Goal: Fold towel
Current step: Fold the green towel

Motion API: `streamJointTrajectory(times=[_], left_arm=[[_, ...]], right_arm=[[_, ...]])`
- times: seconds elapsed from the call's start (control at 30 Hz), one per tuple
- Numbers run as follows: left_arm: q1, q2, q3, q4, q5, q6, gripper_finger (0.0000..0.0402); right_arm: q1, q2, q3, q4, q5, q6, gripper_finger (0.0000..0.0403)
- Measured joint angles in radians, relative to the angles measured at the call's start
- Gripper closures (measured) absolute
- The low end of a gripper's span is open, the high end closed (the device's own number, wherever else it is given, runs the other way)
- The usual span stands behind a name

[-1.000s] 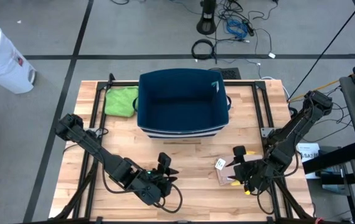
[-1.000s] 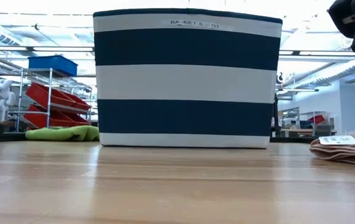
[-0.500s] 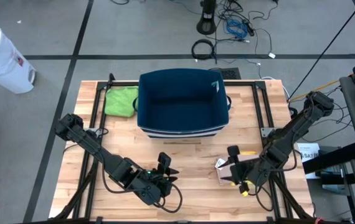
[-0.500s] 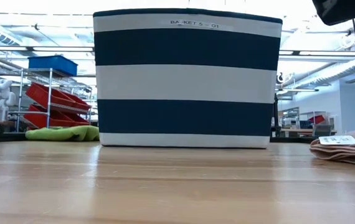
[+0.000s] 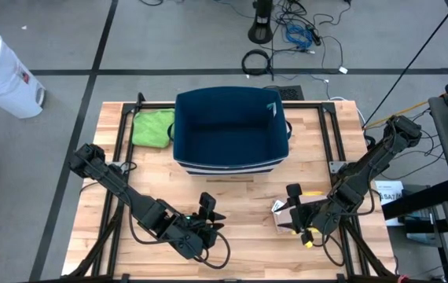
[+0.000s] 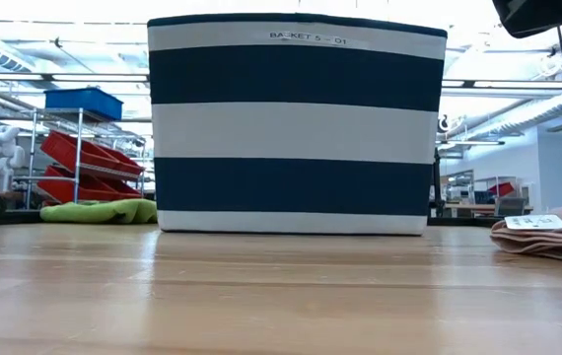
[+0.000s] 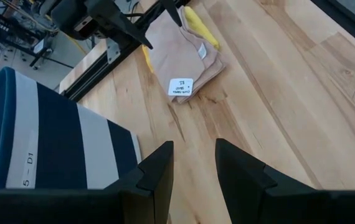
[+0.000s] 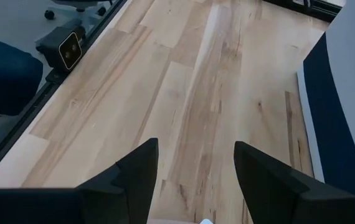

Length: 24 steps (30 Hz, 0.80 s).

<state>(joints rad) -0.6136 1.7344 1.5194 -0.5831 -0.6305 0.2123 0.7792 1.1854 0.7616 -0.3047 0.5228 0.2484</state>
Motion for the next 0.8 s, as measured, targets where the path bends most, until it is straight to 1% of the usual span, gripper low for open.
streamJointTrajectory(times=[0.63,0.8], left_arm=[[0.000,0.000,0.000,0.000,0.000,0.001,0.0276],[0.000,0.000,0.000,0.000,0.000,0.001,0.0276]], right_arm=[[-0.019,0.001,0.000,0.001,0.005,-0.022,0.0206],[-0.025,0.001,0.000,0.001,0.004,-0.050,0.0206]])
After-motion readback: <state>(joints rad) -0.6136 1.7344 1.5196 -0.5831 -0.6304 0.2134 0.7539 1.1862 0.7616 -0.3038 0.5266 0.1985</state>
